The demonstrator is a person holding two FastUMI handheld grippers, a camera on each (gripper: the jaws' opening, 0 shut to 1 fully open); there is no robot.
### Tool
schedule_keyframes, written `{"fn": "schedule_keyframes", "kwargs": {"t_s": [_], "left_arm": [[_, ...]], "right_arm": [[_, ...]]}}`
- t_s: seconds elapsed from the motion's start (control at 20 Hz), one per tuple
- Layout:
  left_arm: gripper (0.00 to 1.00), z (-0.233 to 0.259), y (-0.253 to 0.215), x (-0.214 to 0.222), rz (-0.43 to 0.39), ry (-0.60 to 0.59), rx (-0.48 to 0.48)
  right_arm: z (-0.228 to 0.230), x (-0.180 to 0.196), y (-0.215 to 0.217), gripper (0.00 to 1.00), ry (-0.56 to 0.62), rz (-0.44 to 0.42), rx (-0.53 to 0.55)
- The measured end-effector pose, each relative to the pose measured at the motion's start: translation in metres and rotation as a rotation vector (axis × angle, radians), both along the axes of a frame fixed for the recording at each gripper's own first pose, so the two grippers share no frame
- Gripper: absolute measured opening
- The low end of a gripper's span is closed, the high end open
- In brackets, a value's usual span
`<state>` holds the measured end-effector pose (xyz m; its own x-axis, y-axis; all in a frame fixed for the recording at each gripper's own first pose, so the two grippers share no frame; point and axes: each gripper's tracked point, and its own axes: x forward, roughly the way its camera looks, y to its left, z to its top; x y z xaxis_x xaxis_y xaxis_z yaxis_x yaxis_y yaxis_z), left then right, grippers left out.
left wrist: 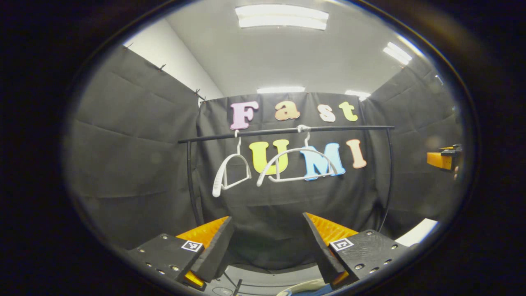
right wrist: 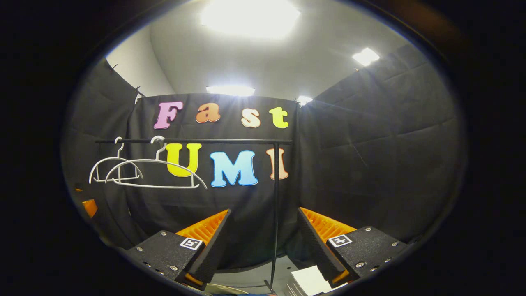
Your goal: Grasp the clothes on the hanger with both hands and then place them into the laundry hamper below.
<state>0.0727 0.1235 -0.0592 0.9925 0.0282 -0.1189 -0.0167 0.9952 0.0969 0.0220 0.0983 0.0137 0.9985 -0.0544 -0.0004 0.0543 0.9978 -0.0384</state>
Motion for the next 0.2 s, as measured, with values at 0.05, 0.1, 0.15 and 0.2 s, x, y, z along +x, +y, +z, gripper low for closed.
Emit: {"fn": "schedule_keyframes", "kwargs": {"t_s": [0.05,0.1,0.15,0.2], "left_arm": [[1.00,-0.002,-0.004,0.000,-0.005,0.003,-0.001],[1.00,-0.004,-0.008,0.000,-0.006,0.005,0.004],[1.00,-0.004,-0.011,0.002,-0.006,0.009,0.013],[1.00,-0.005,-0.016,0.000,-0.008,0.013,0.018]], "right_arm": [[0.000,0.003,0.001,0.95,0.004,0.004,-0.014],[0.001,0.002,0.002,0.95,0.007,0.008,-0.020],[0.002,0.003,0.003,0.95,0.014,0.011,-0.021],[0.003,0.005,0.004,0.95,0.024,0.018,-0.017]]}}
